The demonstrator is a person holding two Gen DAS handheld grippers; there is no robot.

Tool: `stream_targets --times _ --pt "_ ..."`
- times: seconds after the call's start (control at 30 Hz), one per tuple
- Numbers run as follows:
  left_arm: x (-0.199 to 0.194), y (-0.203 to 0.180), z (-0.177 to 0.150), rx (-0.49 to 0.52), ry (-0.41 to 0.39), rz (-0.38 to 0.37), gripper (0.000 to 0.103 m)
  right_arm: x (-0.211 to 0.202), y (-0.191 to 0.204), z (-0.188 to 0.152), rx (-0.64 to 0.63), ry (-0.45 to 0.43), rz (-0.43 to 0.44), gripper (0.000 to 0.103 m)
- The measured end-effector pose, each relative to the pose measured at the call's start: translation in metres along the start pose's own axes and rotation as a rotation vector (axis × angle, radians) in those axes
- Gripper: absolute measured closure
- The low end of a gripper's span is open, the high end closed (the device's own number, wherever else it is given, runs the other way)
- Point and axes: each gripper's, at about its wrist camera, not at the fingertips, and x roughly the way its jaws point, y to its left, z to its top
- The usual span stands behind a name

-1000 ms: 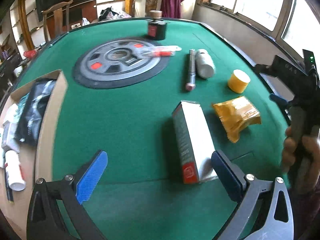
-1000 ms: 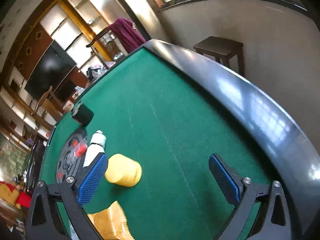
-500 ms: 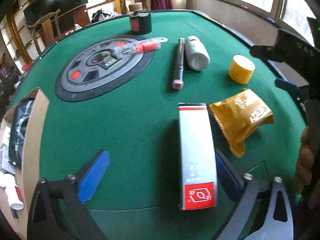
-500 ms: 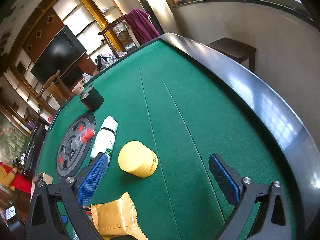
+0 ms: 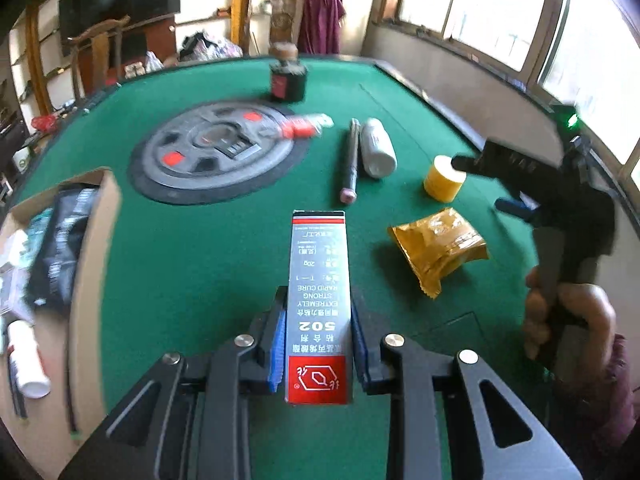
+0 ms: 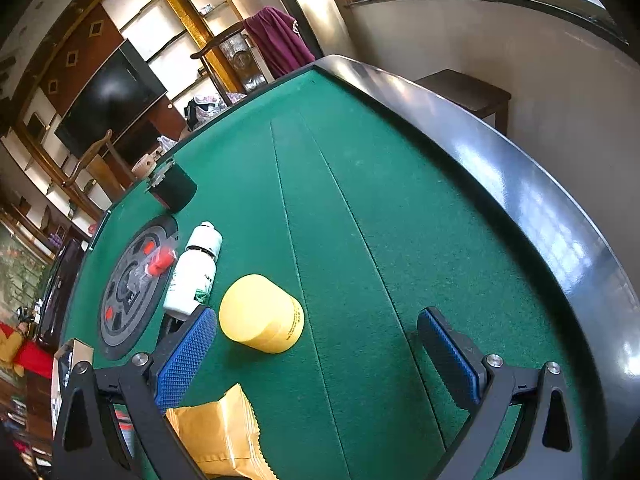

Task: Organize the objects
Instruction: 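Grasp the white-and-red glue box with the left gripper while the right gripper grasps the yellow round container, then carry the glue box and yellow container into the tray and open both grippers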

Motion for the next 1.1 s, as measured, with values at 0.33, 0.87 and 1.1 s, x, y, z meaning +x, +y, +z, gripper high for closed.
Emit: stream_targets --times 0.33,0.87,1.1 --pt "-0.067 0.033 -0.022 -0.008 -0.108 0.014 0.076 0.008 0.022 0.000 -0.109 0.029 -0.049 0.001" --pt "-0.071 0.074 -0.040 -0.071 -0.093 0.028 0.076 0.037 0.062 0.000 -0.324 0.039 -0.254 0.060" --pt "-0.077 0.085 -0.048 -0.093 -0.101 0.019 0.076 0.017 0.057 -0.005 -0.284 0.050 -0.192 0.060"
